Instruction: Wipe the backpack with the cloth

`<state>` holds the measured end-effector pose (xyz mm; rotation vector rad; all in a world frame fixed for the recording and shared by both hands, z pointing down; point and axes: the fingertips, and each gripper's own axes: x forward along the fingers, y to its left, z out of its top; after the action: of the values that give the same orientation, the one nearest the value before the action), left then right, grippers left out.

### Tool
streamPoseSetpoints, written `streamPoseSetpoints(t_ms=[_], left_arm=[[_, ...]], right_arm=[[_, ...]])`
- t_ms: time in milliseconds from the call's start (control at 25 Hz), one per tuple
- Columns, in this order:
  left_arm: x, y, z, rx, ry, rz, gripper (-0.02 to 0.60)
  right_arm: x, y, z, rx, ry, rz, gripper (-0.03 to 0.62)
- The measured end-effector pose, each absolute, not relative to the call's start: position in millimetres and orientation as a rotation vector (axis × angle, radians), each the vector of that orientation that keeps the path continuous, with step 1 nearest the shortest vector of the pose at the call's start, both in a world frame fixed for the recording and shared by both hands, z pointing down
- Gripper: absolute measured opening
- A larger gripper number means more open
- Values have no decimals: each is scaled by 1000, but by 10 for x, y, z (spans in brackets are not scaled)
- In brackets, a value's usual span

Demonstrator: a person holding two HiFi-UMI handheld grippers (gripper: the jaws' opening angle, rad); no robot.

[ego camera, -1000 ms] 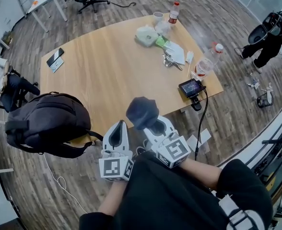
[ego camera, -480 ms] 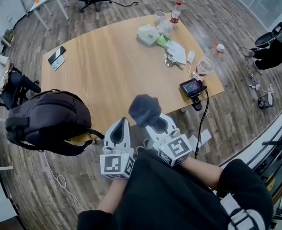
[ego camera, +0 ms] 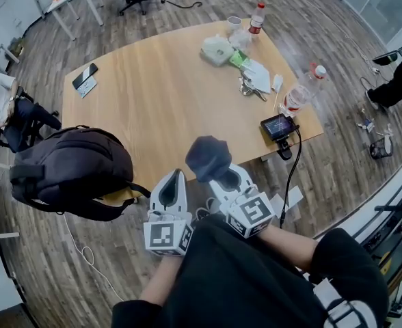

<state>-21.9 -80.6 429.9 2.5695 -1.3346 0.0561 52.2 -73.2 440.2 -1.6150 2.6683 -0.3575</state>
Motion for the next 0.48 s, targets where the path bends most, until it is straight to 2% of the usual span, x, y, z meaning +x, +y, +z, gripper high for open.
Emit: streamPoseSetpoints(t_ms=[480], left_arm=[[-162,-825,4328,2574,-1321,64,20]], right_arm=[[564,-745,4432,-1621,2663,-367,101]])
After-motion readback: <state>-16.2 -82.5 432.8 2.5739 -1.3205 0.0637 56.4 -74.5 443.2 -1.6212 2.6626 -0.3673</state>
